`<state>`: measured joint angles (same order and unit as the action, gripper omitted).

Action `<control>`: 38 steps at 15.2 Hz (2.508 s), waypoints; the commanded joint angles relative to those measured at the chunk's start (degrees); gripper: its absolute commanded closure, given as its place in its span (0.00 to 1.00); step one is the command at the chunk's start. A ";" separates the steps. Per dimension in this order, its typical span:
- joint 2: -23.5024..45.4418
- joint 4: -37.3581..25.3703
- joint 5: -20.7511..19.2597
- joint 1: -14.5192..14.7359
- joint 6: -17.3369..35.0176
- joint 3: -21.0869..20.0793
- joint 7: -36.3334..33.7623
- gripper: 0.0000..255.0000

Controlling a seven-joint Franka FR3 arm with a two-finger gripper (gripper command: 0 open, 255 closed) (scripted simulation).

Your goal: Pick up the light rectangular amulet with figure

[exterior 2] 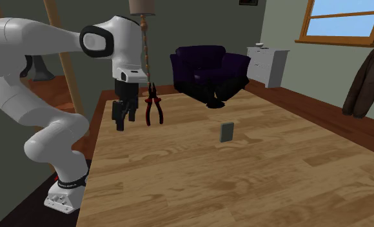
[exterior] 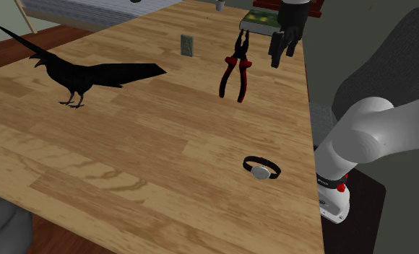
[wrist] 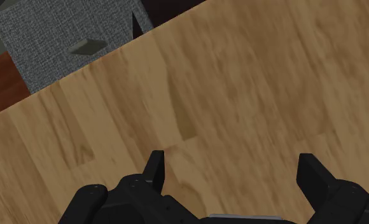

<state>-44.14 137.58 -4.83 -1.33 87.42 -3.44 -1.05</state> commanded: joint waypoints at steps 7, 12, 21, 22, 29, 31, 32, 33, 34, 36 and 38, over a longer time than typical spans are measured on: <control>12.42 -7.85 3.45 -1.20 5.21 -3.93 -9.82 0.00; 23.02 -16.37 4.63 -2.31 8.07 -6.48 -17.60 0.00; 42.66 -36.39 3.60 -3.24 9.26 -9.01 -30.86 0.00; 44.93 -39.06 3.32 -3.21 9.03 -9.11 -32.24 0.00; 62.08 -61.82 1.04 -1.88 4.86 -8.71 -40.93 0.00; 63.67 -63.40 0.88 -1.68 5.04 -8.51 -41.61 0.00; 63.47 -62.32 0.92 -1.74 5.92 -8.50 -41.61 0.00; 63.33 -61.35 0.95 -1.80 6.76 -8.49 -41.61 0.00; 63.19 -60.37 0.97 -1.85 7.60 -8.48 -41.61 0.00; 62.97 -58.50 1.01 -1.95 9.25 -8.46 -41.62 0.00; 62.85 -57.10 1.03 -2.01 10.52 -8.45 -41.63 0.00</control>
<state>18.90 79.56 -3.84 -3.26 97.18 -11.91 -42.70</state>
